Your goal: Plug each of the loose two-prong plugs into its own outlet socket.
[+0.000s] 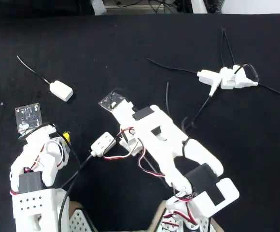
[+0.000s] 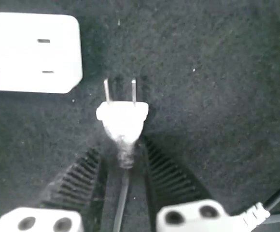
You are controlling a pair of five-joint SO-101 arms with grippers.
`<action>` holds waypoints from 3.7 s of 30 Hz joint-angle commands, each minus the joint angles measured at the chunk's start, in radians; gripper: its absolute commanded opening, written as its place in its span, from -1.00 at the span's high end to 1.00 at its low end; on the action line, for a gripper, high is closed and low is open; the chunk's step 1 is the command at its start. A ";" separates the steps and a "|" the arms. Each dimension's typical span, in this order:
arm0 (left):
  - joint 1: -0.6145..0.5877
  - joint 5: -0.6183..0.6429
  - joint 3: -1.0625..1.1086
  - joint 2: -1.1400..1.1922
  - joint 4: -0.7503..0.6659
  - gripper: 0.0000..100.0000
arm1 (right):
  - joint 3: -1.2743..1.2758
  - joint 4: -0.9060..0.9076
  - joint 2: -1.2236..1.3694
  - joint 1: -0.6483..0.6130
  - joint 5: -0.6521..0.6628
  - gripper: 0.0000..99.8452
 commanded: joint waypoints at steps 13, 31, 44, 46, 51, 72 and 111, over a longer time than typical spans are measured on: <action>-0.010 -0.006 -0.008 -0.009 0.003 0.59 | -0.021 -0.021 0.001 0.018 -0.006 0.74; -0.010 -0.006 -0.010 -0.009 0.003 0.59 | -0.021 -0.068 0.056 -0.071 -0.011 0.79; -0.001 -0.002 -0.021 -0.011 0.002 0.59 | -0.050 0.014 -0.117 0.063 0.041 0.98; 0.002 0.000 -0.051 -0.011 -0.028 0.59 | -0.031 0.002 -0.200 0.061 0.069 0.98; 0.042 0.002 -0.163 -0.011 -0.152 0.59 | 0.018 -0.095 -0.367 0.061 0.089 0.98; 0.343 0.238 -0.173 -0.011 -0.213 0.59 | 0.406 -0.574 -0.639 -0.164 0.029 0.98; 0.302 -0.069 0.062 -0.098 -0.310 0.59 | 0.392 -0.479 -0.725 -0.166 -0.063 0.98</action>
